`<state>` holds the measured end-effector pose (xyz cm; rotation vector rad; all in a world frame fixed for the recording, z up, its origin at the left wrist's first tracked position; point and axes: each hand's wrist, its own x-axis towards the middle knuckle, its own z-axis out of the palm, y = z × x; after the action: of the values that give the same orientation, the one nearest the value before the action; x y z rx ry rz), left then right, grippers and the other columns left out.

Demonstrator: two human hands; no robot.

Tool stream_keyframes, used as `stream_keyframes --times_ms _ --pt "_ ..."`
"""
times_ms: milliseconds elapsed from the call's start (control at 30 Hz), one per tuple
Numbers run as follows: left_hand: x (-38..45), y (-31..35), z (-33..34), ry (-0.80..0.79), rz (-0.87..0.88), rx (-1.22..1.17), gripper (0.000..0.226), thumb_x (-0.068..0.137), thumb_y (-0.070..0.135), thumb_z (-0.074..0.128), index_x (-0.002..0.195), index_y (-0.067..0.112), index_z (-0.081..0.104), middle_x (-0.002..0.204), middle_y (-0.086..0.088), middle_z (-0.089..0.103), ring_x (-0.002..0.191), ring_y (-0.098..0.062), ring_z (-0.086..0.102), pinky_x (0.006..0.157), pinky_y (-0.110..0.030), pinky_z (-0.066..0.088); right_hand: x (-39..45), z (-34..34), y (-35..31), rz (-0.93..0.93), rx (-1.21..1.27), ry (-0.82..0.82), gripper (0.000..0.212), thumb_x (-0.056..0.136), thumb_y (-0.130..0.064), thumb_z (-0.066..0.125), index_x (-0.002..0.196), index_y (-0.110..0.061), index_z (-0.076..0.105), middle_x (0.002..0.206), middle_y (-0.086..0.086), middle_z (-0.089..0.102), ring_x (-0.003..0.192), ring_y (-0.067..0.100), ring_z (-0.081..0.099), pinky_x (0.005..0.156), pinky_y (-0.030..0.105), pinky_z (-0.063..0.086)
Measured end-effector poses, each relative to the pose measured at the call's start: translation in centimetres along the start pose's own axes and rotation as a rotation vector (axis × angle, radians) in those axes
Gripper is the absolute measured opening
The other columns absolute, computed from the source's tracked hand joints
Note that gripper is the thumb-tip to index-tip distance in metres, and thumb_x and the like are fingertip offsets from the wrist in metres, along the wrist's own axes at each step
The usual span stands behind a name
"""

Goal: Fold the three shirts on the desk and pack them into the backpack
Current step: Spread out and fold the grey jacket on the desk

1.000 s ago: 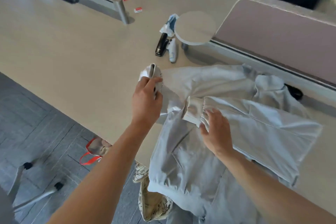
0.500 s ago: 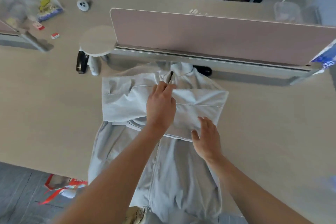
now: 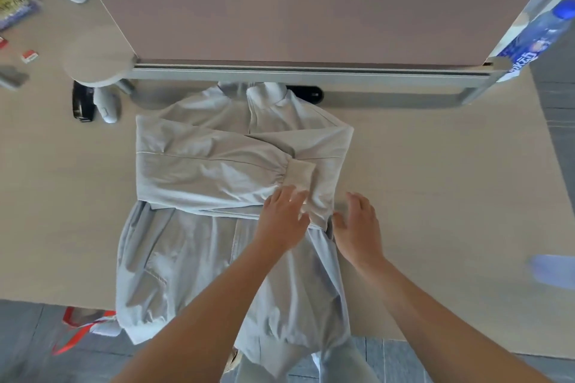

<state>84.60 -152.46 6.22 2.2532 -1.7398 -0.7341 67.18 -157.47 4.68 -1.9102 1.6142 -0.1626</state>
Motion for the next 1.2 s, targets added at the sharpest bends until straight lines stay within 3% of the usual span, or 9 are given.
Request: stream_keyframes --times_ms 233,367,500,600,733,833,900,1033,1200 --pt "0.3 -7.2 -3.1 0.238 -0.089 0.06 0.051 0.092 0.028 0.064 0.142 0.017 0.058 0.154 -0.016 0.047 0.146 -0.039 0.039 0.117 -0.056 0.032 1.8 3.9 -6.0 -0.167 0.032 0.158 0.049 0.096 -0.021 0.063 0.142 -0.006 0.053 0.148 0.016 0.053 0.134 0.037 0.051 0.11 0.048 0.044" --pt "1.6 -11.9 -3.6 0.134 -0.212 0.152 0.068 0.099 0.054 0.05 0.16 0.027 0.035 0.171 -0.012 0.017 0.16 -0.031 0.006 0.124 -0.062 0.005 3.8 6.9 -9.4 -0.067 -0.037 0.17 0.061 0.1 -0.046 0.047 0.152 -0.014 0.044 0.157 0.017 0.044 0.142 0.038 0.044 0.117 0.051 0.037" --pt "1.7 -14.5 -1.2 0.046 -0.174 0.21 0.081 0.091 0.07 0.015 0.164 0.034 0.021 0.174 -0.009 0.007 0.16 -0.031 0.001 0.122 -0.068 0.004 5.4 9.3 -9.7 -0.181 -0.232 0.271 0.059 0.101 -0.038 0.055 0.154 -0.014 0.043 0.161 0.017 0.038 0.152 0.036 0.031 0.125 0.053 0.022" --pt "1.8 -15.9 1.1 0.024 -0.164 0.258 0.081 0.093 0.068 0.008 0.166 0.033 0.01 0.174 -0.009 0.0 0.16 -0.029 -0.007 0.123 -0.068 -0.001 6.5 11.1 -9.1 -0.253 -0.312 0.262 0.062 0.101 -0.036 0.055 0.158 -0.016 0.039 0.165 0.016 0.035 0.155 0.034 0.027 0.126 0.056 0.02" --pt "1.4 -16.4 2.4 0.109 -0.12 0.292 0.073 0.101 0.064 0.018 0.165 0.028 0.021 0.173 -0.013 0.012 0.16 -0.032 0.005 0.123 -0.067 0.004 6.5 12.1 -7.5 -0.189 -0.386 0.27 0.062 0.106 -0.044 0.043 0.163 -0.021 0.032 0.166 0.014 0.035 0.157 0.031 0.025 0.128 0.056 0.013" --pt "1.6 -15.7 1.1 0.236 -0.062 0.233 0.064 0.101 0.055 0.035 0.154 0.02 0.046 0.157 -0.013 0.045 0.142 -0.036 0.044 0.115 -0.056 0.031 6.0 11.9 -6.8 -0.131 -0.427 0.291 0.06 0.108 -0.045 0.037 0.162 -0.019 0.035 0.165 0.013 0.038 0.157 0.03 0.026 0.127 0.057 0.012" --pt "2.6 -15.6 -0.5 0.33 -0.027 0.204 0.059 0.097 0.048 0.045 0.146 0.017 0.052 0.146 -0.012 0.053 0.129 -0.035 0.052 0.105 -0.051 0.041 5.7 11.5 -6.8 -0.089 -0.444 0.306 0.059 0.107 -0.042 0.038 0.16 -0.017 0.037 0.165 0.014 0.037 0.157 0.031 0.024 0.127 0.059 0.012" --pt "6.1 -17.0 -2.8 0.304 -0.065 0.303 0.067 0.097 0.052 0.044 0.156 0.022 0.039 0.165 -0.014 0.03 0.156 -0.036 0.019 0.123 -0.067 0.015 7.0 10.9 -10.2 -0.192 -0.385 0.35 0.06 0.107 -0.034 0.043 0.162 -0.014 0.031 0.171 0.014 0.025 0.16 0.029 0.016 0.13 0.054 0.007" --pt "8.4 -20.2 -2.4 0.123 -0.149 0.385 0.079 0.097 0.074 0.018 0.165 0.034 0.012 0.175 -0.001 -0.002 0.16 -0.031 -0.009 0.116 -0.077 -0.005 10.1 13.4 -12.5 -0.208 -0.37 0.268 0.066 0.107 -0.046 0.029 0.165 -0.015 0.025 0.174 0.012 0.015 0.162 0.028 0.008 0.13 0.052 0.006"
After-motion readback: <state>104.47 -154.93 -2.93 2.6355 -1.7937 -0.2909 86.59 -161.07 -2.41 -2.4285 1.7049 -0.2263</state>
